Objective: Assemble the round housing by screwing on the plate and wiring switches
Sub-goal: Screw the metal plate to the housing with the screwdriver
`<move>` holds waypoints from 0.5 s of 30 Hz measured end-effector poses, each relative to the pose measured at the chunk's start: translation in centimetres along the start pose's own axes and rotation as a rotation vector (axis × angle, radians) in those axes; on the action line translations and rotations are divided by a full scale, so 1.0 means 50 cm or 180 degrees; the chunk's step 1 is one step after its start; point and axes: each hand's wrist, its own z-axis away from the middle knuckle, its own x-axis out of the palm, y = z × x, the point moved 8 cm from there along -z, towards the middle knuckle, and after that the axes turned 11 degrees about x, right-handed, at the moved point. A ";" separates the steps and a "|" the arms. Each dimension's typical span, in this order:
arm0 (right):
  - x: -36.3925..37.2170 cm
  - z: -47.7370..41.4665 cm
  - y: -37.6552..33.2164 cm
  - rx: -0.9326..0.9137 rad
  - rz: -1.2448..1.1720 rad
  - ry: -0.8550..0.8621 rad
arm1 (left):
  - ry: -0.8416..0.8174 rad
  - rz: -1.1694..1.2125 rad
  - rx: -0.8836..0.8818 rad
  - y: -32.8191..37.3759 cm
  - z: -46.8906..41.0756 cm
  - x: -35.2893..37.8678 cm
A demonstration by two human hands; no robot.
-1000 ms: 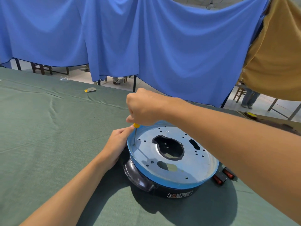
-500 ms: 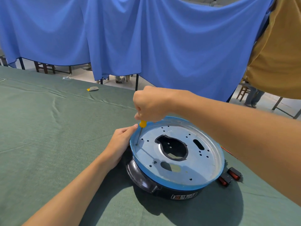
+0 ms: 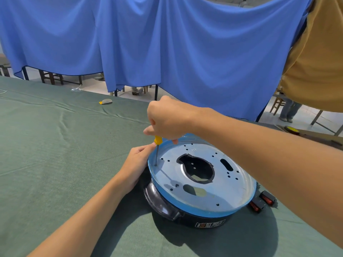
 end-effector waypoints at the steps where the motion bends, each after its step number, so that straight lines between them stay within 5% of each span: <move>1: 0.003 0.001 -0.001 0.0025 -0.0023 -0.0046 | -0.0010 -0.0006 0.0011 0.000 0.000 0.000; 6: 0.019 -0.003 0.014 0.0141 0.0388 -0.0740 | 0.0023 0.0031 -0.0013 -0.002 -0.001 -0.002; 11: 0.003 0.008 -0.010 -0.0237 0.0412 -0.0161 | -0.0013 -0.0044 -0.0001 -0.001 -0.002 -0.001; 15: 0.009 0.001 0.003 0.0027 0.0187 -0.0153 | -0.0031 -0.0056 0.0020 -0.002 -0.003 0.001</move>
